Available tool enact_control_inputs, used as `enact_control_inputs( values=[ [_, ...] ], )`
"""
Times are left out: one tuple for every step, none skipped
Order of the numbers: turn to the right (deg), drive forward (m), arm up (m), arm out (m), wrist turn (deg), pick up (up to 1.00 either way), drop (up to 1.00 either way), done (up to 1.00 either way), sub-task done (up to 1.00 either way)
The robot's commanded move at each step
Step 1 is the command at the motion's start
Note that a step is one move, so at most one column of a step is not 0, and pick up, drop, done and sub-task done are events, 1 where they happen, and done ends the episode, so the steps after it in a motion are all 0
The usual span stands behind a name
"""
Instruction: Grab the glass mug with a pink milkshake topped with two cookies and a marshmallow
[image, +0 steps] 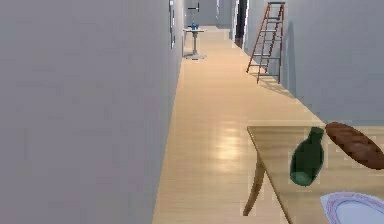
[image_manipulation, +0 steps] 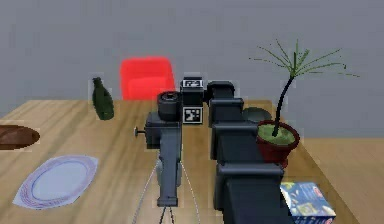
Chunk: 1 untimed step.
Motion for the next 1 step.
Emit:
enact_control_inputs(
  values=[
    [0.0,0.0,0.0,0.0,45.0,0.0,0.0,0.0,0.0]
  ],
)
